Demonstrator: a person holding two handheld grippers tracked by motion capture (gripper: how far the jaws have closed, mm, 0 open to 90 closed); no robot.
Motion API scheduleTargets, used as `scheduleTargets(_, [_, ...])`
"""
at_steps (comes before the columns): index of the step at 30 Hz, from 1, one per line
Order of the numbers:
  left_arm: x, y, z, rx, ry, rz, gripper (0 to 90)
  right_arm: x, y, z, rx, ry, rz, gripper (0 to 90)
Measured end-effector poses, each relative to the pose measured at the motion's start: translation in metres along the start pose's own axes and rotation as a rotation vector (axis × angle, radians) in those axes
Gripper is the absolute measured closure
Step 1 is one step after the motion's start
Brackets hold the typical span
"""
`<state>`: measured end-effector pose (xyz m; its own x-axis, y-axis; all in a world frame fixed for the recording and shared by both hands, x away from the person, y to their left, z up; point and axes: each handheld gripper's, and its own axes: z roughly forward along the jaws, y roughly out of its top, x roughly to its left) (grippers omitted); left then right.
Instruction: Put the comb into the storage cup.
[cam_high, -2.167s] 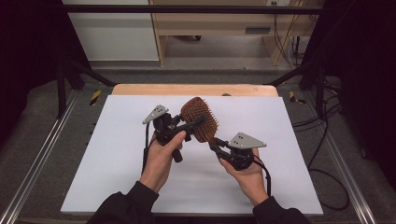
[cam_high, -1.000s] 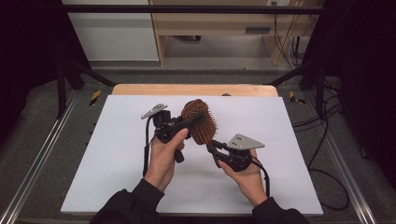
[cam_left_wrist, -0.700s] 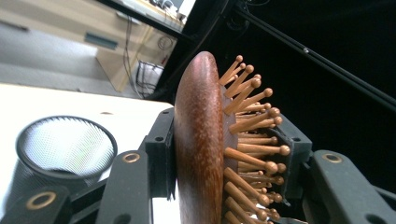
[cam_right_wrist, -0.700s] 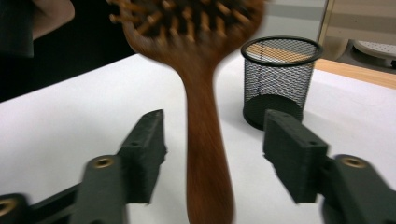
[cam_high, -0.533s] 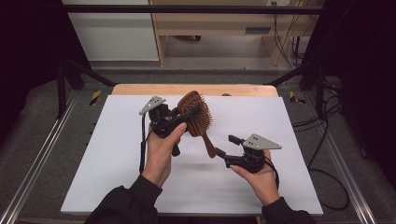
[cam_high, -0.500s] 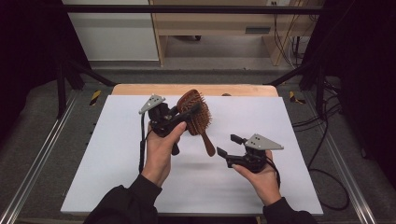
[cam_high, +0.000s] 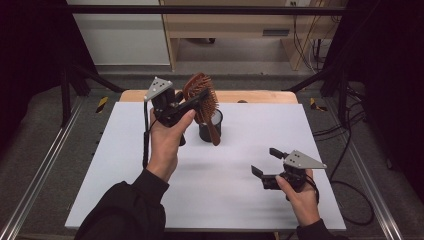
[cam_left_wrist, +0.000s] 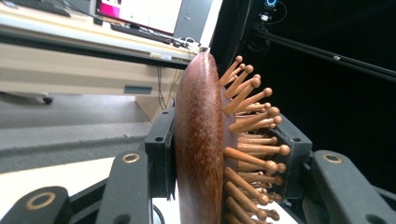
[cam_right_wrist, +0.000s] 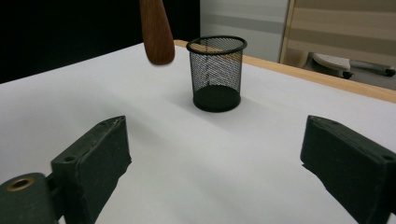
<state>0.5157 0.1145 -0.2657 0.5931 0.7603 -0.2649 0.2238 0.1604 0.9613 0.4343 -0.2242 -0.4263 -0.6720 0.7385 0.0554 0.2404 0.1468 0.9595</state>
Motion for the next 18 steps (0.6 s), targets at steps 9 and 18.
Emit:
scheduleTargets(9, [0.004,0.016,0.02,-0.012,0.062,0.037,51.2,-0.008,-0.009,-0.011,-0.014,-0.028,0.049,6.9])
scheduleTargets(18, [0.014,0.024,0.038,-0.008,0.105,0.071,51.2,-0.008,-0.009,-0.007,-0.023,-0.038,0.048,6.6])
